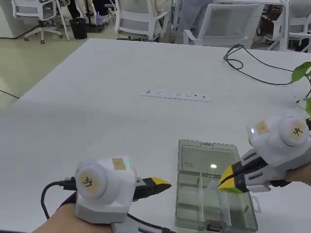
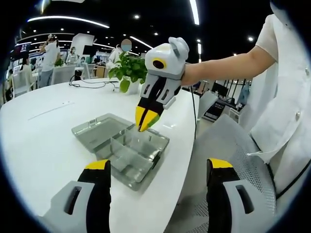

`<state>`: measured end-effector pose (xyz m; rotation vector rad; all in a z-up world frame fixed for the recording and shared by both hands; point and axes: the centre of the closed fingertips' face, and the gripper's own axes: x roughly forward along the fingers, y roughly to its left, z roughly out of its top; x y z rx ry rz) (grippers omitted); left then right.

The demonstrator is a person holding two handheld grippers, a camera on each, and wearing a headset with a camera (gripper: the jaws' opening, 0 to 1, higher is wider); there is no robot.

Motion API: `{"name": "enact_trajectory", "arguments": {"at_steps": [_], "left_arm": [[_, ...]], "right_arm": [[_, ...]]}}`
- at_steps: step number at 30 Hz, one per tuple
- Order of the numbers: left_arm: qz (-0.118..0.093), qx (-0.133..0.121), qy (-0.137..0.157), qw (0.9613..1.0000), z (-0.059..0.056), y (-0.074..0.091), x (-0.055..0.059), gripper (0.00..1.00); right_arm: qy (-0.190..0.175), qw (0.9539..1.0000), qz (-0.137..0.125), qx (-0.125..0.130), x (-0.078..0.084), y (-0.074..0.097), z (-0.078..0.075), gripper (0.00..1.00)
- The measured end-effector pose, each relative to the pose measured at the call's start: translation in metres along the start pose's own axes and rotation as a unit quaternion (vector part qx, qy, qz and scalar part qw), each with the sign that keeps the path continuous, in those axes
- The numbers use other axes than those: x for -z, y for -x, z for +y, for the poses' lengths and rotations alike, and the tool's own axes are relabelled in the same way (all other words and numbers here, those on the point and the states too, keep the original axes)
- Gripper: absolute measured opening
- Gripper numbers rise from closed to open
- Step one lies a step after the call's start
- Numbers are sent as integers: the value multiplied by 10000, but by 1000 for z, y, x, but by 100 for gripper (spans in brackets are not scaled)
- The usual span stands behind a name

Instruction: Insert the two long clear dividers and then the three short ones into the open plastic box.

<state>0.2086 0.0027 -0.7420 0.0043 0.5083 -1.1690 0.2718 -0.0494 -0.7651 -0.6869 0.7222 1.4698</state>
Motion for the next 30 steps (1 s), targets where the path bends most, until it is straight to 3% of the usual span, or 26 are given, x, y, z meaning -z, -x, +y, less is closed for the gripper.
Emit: {"name": "enact_trajectory", "arguments": {"at_steps": [30], "left_arm": [[22, 17, 11, 10000, 1, 0, 1, 82]], "right_arm": [[122, 9971, 732, -191, 24, -41, -1, 3]]}}
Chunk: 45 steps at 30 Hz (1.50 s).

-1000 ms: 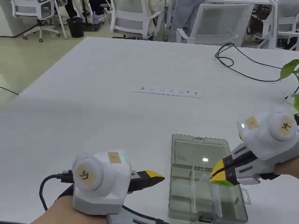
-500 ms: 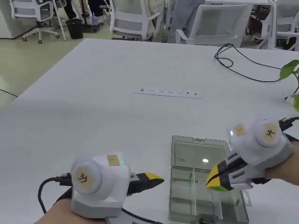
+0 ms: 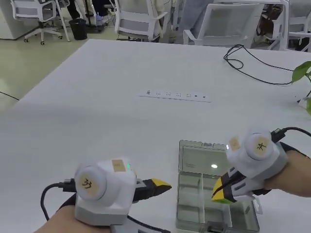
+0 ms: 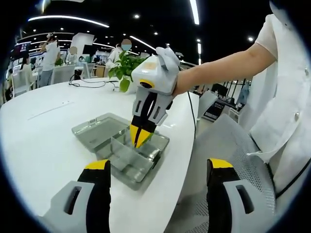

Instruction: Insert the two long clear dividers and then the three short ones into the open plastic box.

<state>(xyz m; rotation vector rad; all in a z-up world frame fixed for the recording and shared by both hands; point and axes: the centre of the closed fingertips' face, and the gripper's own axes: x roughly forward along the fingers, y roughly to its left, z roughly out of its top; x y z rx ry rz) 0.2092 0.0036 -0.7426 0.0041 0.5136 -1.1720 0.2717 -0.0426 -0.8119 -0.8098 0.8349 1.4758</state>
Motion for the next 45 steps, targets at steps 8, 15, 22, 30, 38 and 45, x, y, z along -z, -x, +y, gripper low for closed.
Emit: {"name": "enact_trajectory", "arguments": {"at_steps": [8, 15, 22, 30, 38, 45], "left_arm": [[17, 6, -6, 10000, 0, -1, 2, 82], [36, 1, -26, 10000, 0, 0, 2, 83], [81, -30, -62, 9999, 1, 1, 4, 86], [123, -78, -148, 9998, 4, 3, 7, 91], [193, -124, -151, 9996, 8, 6, 14, 98], [257, -102, -104, 9996, 8, 7, 18, 100]], "right_arm": [[-60, 10000, -18, -3, 1, -1, 0, 3], [-105, 9999, -22, 34, 3, 0, 2, 6], [-363, 9986, -328, 209, 3, 22, -1, 12], [-590, 9955, -578, 456, 15, 59, -3, 24], [-759, 9948, -354, 587, 61, 86, 6, 36], [-830, 9953, 69, 494, 108, 96, 22, 46]]}}
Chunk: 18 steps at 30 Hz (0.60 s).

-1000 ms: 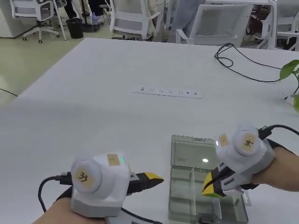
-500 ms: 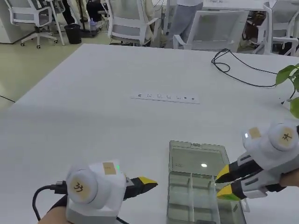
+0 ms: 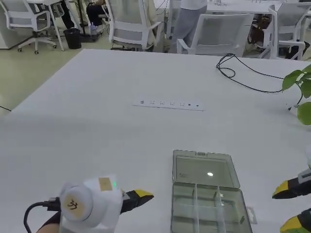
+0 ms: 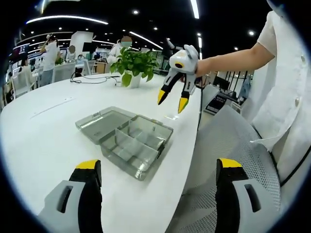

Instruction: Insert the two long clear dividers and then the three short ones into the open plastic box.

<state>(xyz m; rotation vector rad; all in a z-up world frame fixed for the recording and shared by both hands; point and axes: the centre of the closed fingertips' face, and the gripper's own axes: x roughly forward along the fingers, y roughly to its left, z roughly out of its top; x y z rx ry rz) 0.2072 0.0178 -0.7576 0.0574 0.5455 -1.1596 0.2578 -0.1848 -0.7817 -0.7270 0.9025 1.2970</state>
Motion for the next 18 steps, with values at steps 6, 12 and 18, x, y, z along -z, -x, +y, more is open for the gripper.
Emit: {"name": "enact_trajectory", "arguments": {"at_steps": [6, 12, 18], "left_arm": [[16, -16, 12, 10000, 1, 0, 0, 100], [4, -1, -4, 10000, 0, -1, -1, 100], [23, -3, 8, 10000, 0, -1, -1, 100]], "right_arm": [[35, 9985, 539, -67, 41, 2, 6, 50], [61, 9955, 940, -56, 73, 5, 2, 51], [328, 9898, 1382, -52, 96, 3, -3, 50]]}}
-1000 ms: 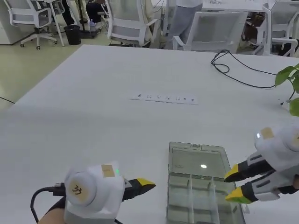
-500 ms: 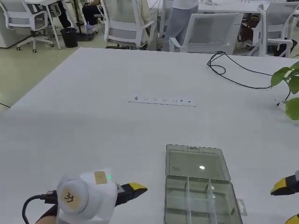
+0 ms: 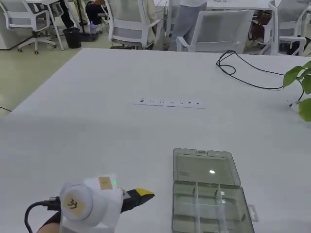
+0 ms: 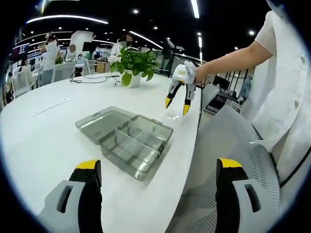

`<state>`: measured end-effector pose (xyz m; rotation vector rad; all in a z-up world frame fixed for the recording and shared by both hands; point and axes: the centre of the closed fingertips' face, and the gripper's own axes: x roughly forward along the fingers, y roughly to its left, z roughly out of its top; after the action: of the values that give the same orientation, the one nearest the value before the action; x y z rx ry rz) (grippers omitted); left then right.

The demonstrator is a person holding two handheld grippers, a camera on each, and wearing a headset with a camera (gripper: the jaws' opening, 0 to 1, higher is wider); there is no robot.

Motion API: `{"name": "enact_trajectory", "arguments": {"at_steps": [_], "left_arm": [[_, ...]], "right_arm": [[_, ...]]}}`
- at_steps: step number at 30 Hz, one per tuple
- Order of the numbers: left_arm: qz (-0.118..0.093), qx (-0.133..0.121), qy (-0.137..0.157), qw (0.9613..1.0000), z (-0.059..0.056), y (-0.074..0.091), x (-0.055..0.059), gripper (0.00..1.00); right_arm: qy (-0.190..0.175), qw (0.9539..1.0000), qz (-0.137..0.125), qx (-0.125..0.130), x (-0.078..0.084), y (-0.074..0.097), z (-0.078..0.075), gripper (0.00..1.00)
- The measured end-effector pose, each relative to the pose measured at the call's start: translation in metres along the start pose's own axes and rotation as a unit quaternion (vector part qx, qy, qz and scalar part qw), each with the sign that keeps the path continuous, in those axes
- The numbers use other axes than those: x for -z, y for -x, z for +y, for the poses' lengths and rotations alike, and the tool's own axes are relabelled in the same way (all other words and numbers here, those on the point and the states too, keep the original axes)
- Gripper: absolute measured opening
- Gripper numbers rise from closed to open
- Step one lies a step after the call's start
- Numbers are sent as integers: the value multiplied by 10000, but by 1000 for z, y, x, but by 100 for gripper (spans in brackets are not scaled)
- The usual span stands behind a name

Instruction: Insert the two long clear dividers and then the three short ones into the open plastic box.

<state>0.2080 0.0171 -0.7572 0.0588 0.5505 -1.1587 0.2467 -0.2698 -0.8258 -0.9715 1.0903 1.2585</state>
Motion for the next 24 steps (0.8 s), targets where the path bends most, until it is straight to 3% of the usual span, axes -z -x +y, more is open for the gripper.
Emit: {"name": "enact_trajectory", "arguments": {"at_steps": [9, 24], "left_arm": [[-10, -19, 31, 10000, 2, 2, 0, 100], [-26, -4, 79, 10000, 2, 2, 0, 100]], "right_arm": [[197, 9992, 342, -13, 17, -13, -2, 49], [426, 9979, 491, 29, 24, -20, -5, 42]]}}
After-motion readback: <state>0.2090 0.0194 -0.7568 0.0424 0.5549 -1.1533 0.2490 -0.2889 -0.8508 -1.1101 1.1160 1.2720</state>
